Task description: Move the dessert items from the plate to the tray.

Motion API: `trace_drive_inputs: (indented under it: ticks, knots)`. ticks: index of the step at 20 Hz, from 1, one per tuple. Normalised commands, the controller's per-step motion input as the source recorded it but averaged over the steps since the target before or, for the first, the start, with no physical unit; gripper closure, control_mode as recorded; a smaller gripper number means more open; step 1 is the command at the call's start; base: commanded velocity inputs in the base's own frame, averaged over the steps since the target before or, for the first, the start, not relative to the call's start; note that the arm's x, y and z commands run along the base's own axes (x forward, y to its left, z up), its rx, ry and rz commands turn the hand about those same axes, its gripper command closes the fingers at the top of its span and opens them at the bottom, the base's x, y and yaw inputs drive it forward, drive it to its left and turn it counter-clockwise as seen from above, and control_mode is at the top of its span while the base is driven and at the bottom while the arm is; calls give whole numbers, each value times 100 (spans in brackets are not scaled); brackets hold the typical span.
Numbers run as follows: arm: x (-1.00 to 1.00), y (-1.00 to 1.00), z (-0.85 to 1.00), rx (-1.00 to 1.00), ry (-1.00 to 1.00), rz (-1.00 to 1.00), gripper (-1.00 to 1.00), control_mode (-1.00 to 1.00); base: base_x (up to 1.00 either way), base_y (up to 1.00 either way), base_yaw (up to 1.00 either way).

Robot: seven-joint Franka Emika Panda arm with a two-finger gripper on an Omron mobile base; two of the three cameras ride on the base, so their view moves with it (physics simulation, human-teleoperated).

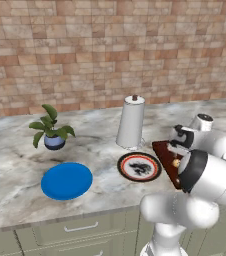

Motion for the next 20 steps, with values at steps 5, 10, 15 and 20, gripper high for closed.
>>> trace_drive_inputs:
  ticks: [5, 10, 15, 20]
  knots:
    - [-63, 2, 100, 31, -11, -7, -100, -100, 0, 0, 0]
    - [-34, 50, 79, 9, 5, -1, -100, -100, 0, 0, 0]
    - [-9, 96, 12, -9, 12, 0, -100, -100, 0, 0, 0]
    - [-11, 94, 0, -12, 4, -1, -100, -100, 0, 0, 0]
